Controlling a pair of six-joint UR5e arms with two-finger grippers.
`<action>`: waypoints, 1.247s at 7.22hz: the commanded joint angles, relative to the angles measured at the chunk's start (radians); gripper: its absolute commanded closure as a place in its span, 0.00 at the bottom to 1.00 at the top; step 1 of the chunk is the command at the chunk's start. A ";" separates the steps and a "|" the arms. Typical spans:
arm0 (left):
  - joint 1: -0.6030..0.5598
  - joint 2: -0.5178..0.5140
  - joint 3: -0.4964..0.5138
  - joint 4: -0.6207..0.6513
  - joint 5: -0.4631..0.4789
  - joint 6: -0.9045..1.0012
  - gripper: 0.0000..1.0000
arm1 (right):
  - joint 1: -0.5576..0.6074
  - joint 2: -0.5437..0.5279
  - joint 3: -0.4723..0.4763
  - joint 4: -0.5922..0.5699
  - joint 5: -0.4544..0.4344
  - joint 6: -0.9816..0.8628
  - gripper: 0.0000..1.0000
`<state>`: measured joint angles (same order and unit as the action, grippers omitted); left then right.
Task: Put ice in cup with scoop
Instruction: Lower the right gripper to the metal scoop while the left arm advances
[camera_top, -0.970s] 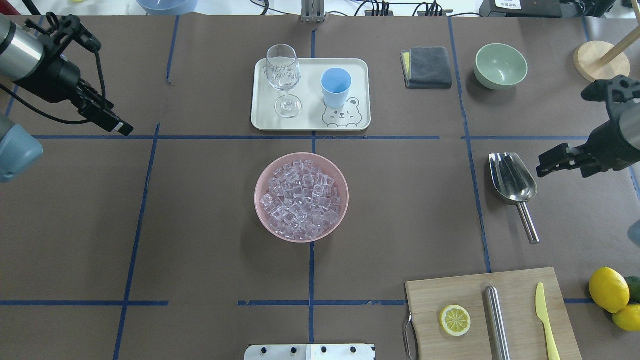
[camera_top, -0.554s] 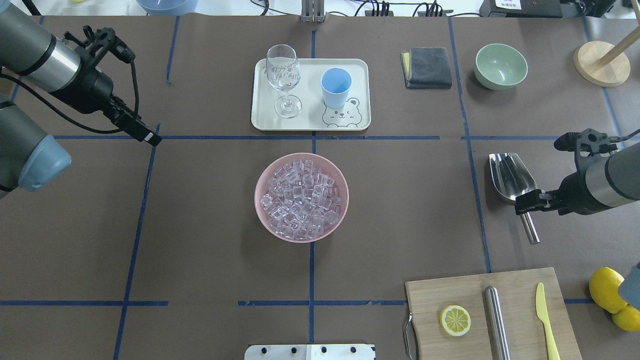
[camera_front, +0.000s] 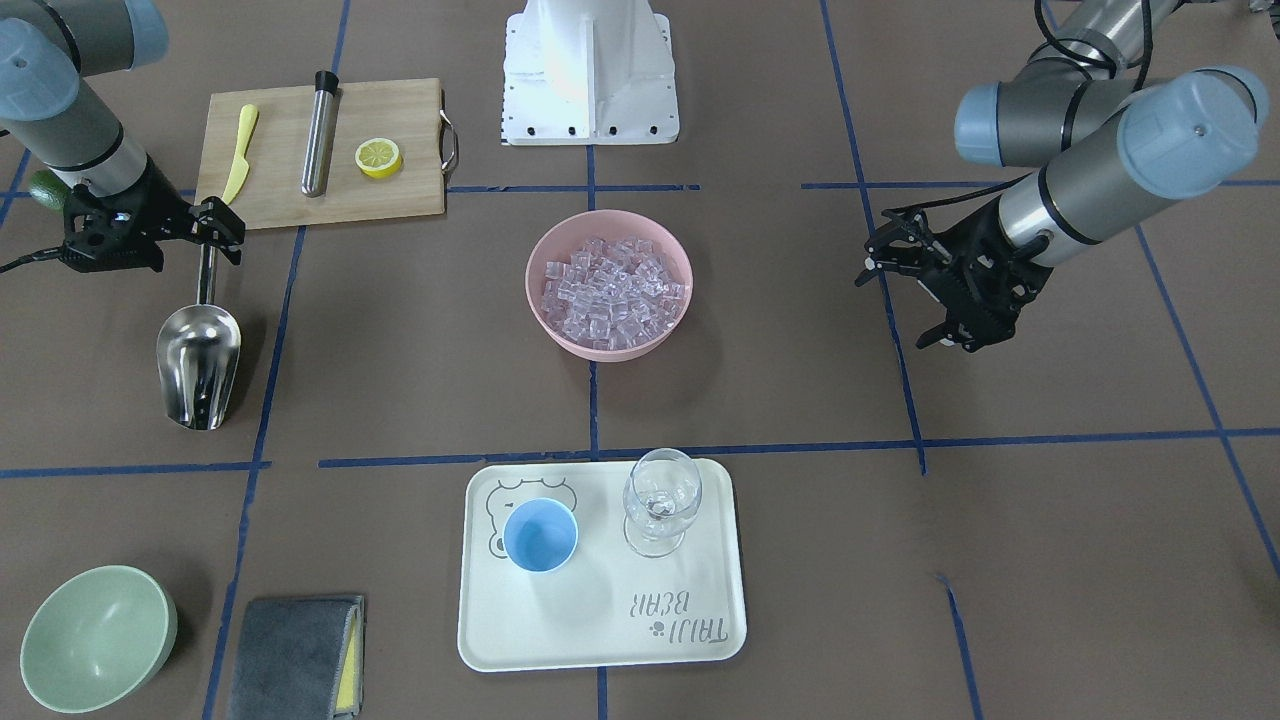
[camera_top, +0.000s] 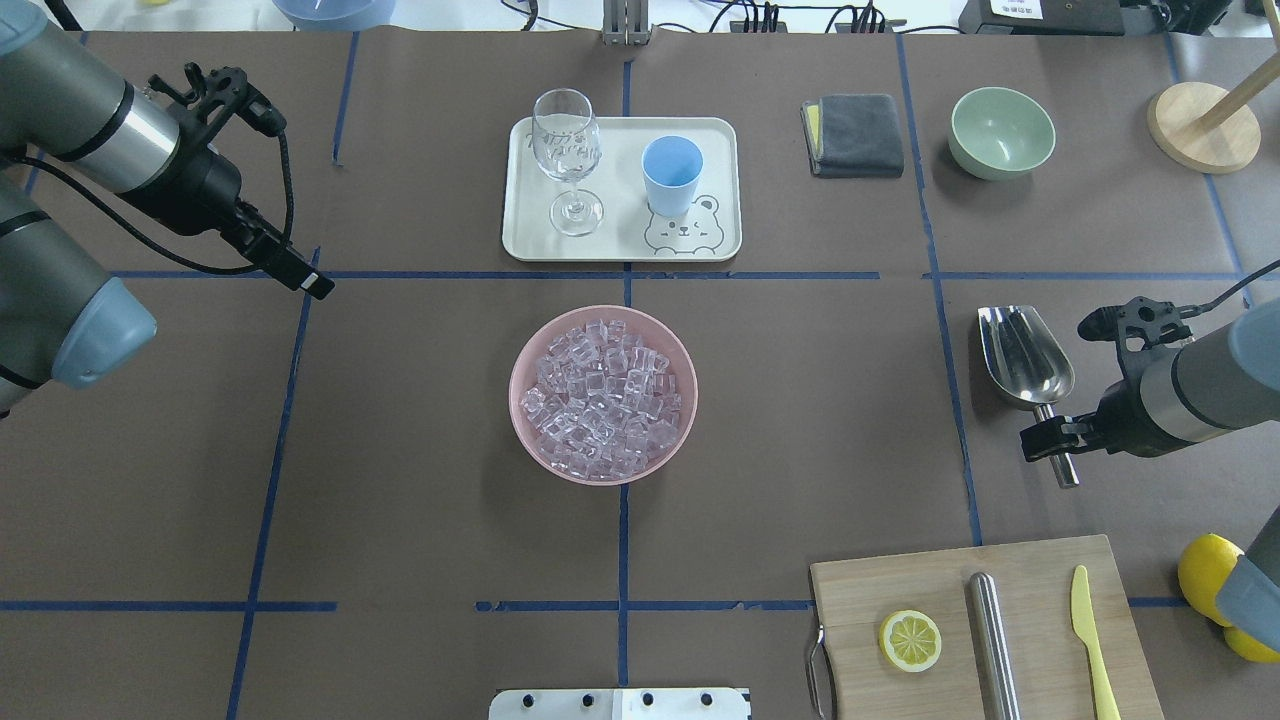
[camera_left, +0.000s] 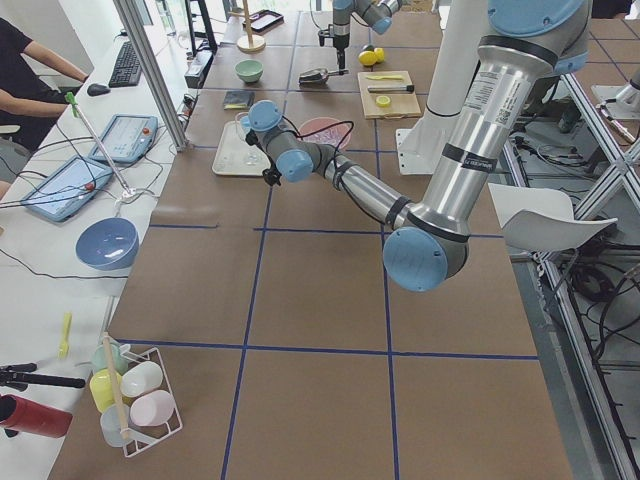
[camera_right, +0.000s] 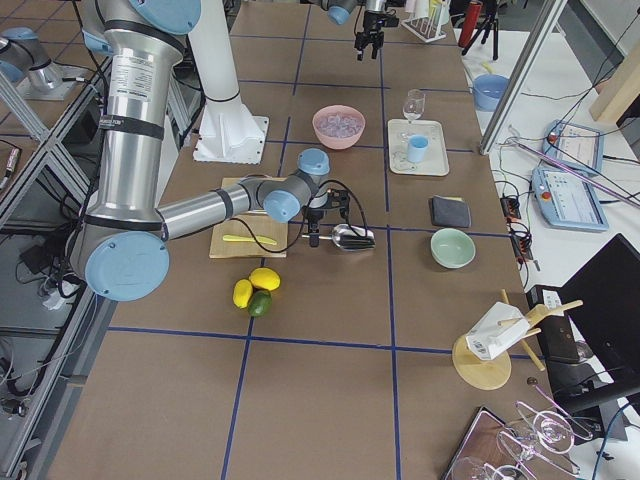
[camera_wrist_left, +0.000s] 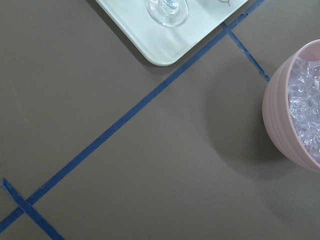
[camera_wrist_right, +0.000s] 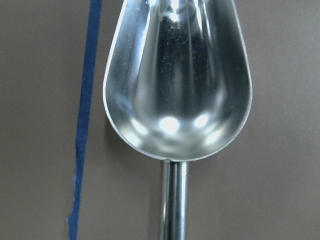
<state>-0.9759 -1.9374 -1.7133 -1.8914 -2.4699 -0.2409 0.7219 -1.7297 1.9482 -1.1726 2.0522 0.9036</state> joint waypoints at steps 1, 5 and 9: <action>0.002 0.000 0.003 0.000 0.000 0.000 0.00 | -0.002 0.028 -0.035 -0.002 0.006 -0.022 0.00; 0.003 0.000 0.006 0.000 0.000 0.002 0.00 | -0.002 0.058 -0.061 -0.006 0.014 -0.022 0.34; 0.003 0.000 0.008 0.000 0.000 0.003 0.00 | 0.001 0.056 -0.061 -0.006 0.016 -0.022 0.50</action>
<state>-0.9725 -1.9374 -1.7059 -1.8914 -2.4697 -0.2384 0.7211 -1.6735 1.8861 -1.1784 2.0666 0.8831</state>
